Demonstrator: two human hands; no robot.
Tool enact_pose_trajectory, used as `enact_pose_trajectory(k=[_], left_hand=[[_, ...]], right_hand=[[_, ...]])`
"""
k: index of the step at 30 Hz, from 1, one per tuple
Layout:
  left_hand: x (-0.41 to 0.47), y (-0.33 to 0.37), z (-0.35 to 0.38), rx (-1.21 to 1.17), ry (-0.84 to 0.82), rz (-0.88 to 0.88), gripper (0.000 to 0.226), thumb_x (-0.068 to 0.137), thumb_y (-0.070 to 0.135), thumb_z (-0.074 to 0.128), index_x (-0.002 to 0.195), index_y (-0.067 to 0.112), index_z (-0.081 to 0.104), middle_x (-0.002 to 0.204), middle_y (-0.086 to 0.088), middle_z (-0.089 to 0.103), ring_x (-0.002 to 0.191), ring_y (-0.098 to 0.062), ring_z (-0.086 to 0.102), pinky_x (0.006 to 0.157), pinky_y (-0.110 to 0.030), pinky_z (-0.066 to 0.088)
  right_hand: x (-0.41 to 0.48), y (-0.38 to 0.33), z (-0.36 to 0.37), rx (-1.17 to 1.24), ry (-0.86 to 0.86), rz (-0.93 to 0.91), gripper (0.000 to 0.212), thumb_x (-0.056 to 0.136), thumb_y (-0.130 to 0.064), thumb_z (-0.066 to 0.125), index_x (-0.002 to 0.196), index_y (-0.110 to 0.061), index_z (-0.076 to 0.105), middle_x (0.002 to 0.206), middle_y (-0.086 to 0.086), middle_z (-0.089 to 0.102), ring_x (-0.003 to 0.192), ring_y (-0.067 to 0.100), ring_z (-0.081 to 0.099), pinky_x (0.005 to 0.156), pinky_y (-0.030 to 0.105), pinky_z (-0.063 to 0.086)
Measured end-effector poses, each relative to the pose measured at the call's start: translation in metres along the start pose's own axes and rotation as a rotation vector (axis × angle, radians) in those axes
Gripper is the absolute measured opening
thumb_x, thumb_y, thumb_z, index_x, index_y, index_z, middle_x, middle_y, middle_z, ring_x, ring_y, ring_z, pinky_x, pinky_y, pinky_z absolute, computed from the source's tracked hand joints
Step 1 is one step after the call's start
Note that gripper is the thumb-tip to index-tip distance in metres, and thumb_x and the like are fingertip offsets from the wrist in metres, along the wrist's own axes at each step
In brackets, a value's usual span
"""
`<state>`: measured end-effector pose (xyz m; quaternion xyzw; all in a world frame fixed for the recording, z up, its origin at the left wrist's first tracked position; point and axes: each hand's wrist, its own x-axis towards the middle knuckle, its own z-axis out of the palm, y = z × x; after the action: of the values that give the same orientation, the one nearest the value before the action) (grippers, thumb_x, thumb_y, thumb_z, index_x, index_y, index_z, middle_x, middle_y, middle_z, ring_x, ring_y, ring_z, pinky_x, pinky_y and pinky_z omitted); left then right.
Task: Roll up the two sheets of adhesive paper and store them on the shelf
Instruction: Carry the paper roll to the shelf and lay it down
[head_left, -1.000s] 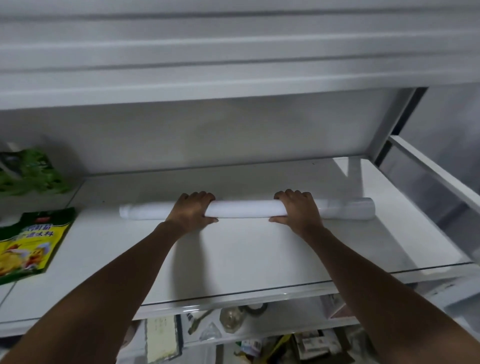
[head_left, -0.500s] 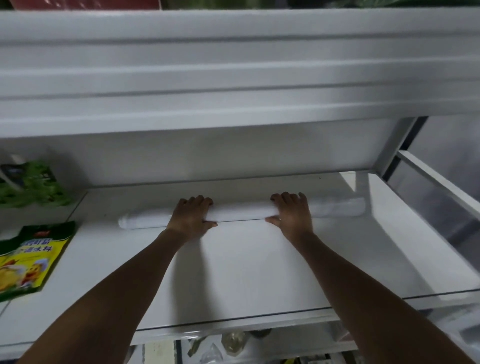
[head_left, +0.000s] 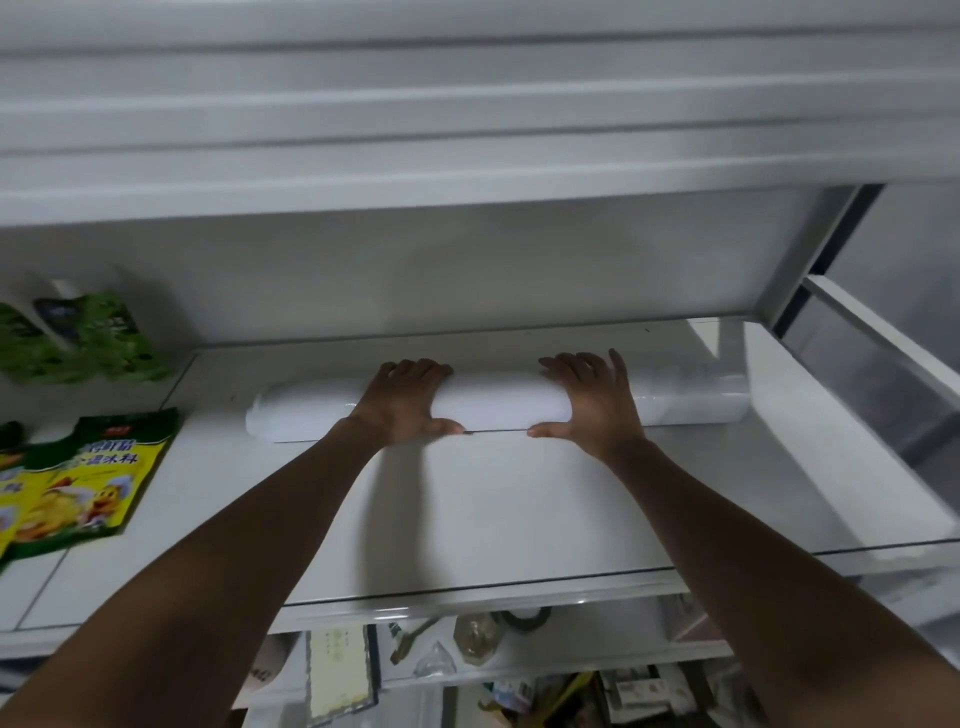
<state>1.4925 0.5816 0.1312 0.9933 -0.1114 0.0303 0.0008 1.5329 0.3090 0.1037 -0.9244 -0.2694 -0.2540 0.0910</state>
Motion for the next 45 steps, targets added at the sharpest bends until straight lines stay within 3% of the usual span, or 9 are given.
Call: enact_pose_trajectory(k=[3, 8, 14, 18, 29, 37, 39, 41, 45], left_hand=[[-0.004, 0.003, -0.004, 0.006, 0.060, 0.054, 0.106, 0.053, 0.086, 0.027, 0.137, 0.022, 0.035, 0.139, 0.001, 0.041, 0.122, -0.025, 0.043, 0.102, -0.037, 0.025], [-0.012, 0.012, -0.010, -0.001, 0.090, 0.093, 0.094, 0.060, 0.076, 0.058, 0.135, 0.023, 0.038, 0.136, -0.002, 0.043, 0.120, -0.027, 0.044, 0.102, -0.041, 0.027], [-0.026, 0.021, -0.014, 0.026, 0.131, 0.137, 0.100, 0.054, 0.083, 0.040, 0.132, 0.021, 0.043, 0.132, -0.006, 0.048, 0.114, -0.030, 0.050, 0.096, -0.043, 0.033], [-0.035, 0.026, -0.017, 0.011, 0.098, 0.132, 0.096, 0.061, 0.071, 0.062, 0.139, 0.022, 0.034, 0.138, -0.005, 0.042, 0.121, -0.028, 0.042, 0.100, -0.041, 0.027], [-0.040, 0.039, -0.005, 0.185, 0.133, 0.061, 0.090, 0.067, 0.049, 0.068, 0.141, 0.021, 0.025, 0.134, -0.004, 0.039, 0.116, -0.029, 0.040, 0.092, -0.042, 0.030], [-0.015, 0.026, 0.010, 0.183, 0.326, 0.048, 0.108, 0.034, 0.047, 0.085, 0.127, 0.013, 0.041, 0.112, -0.012, 0.055, 0.096, -0.030, 0.047, 0.079, -0.043, 0.042], [-0.010, 0.021, 0.010, 0.136, 0.309, 0.022, 0.112, 0.036, 0.061, 0.080, 0.128, 0.010, 0.040, 0.116, -0.014, 0.054, 0.099, -0.030, 0.045, 0.082, -0.046, 0.041], [-0.008, 0.015, 0.012, 0.099, 0.283, 0.062, 0.104, 0.056, 0.081, 0.054, 0.130, 0.008, 0.041, 0.120, -0.015, 0.050, 0.101, -0.030, 0.045, 0.085, -0.047, 0.037], [-0.009, 0.005, 0.012, 0.078, 0.312, 0.093, 0.083, 0.079, 0.072, 0.036, 0.129, 0.007, 0.043, 0.120, -0.016, 0.054, 0.105, -0.031, 0.046, 0.087, -0.048, 0.040]], right_hand=[[-0.003, 0.001, -0.009, 0.009, 0.029, -0.013, 0.091, 0.048, -0.069, 0.075, 0.122, -0.018, 0.058, 0.116, 0.004, 0.062, 0.108, 0.028, 0.057, 0.105, 0.052, 0.022], [-0.008, -0.003, -0.021, 0.036, 0.012, -0.016, 0.081, 0.057, -0.066, 0.073, 0.121, -0.020, 0.058, 0.115, 0.002, 0.061, 0.106, 0.026, 0.056, 0.107, 0.048, 0.021], [-0.014, -0.009, -0.032, 0.057, -0.033, -0.035, 0.074, 0.067, -0.069, 0.062, 0.122, -0.021, 0.057, 0.117, 0.000, 0.061, 0.105, 0.024, 0.055, 0.107, 0.042, 0.019], [-0.018, -0.014, -0.039, 0.069, -0.061, -0.054, 0.075, 0.069, -0.074, 0.048, 0.122, -0.022, 0.056, 0.115, -0.001, 0.061, 0.103, 0.023, 0.055, 0.105, 0.040, 0.021], [-0.033, -0.022, -0.036, 0.018, -0.049, -0.048, 0.070, 0.060, -0.048, 0.078, 0.122, -0.023, 0.056, 0.114, 0.002, 0.058, 0.103, 0.027, 0.054, 0.096, 0.037, 0.027], [-0.017, -0.024, -0.021, -0.065, 0.061, -0.010, 0.068, 0.052, -0.023, 0.079, 0.116, -0.020, 0.054, 0.119, 0.006, 0.053, 0.099, 0.029, 0.047, 0.087, 0.041, 0.040], [-0.013, -0.023, -0.018, -0.068, 0.067, 0.046, 0.070, 0.052, -0.018, 0.080, 0.116, -0.020, 0.053, 0.121, 0.009, 0.052, 0.097, 0.032, 0.050, 0.086, 0.042, 0.042], [-0.011, -0.020, -0.017, -0.064, 0.064, 0.061, 0.073, 0.052, -0.020, 0.083, 0.117, -0.019, 0.050, 0.119, 0.011, 0.053, 0.095, 0.034, 0.052, 0.084, 0.042, 0.044], [-0.011, -0.012, -0.017, -0.046, 0.073, 0.014, 0.065, 0.062, -0.035, 0.083, 0.117, -0.016, 0.052, 0.111, 0.009, 0.056, 0.088, 0.033, 0.054, 0.080, 0.041, 0.045]])
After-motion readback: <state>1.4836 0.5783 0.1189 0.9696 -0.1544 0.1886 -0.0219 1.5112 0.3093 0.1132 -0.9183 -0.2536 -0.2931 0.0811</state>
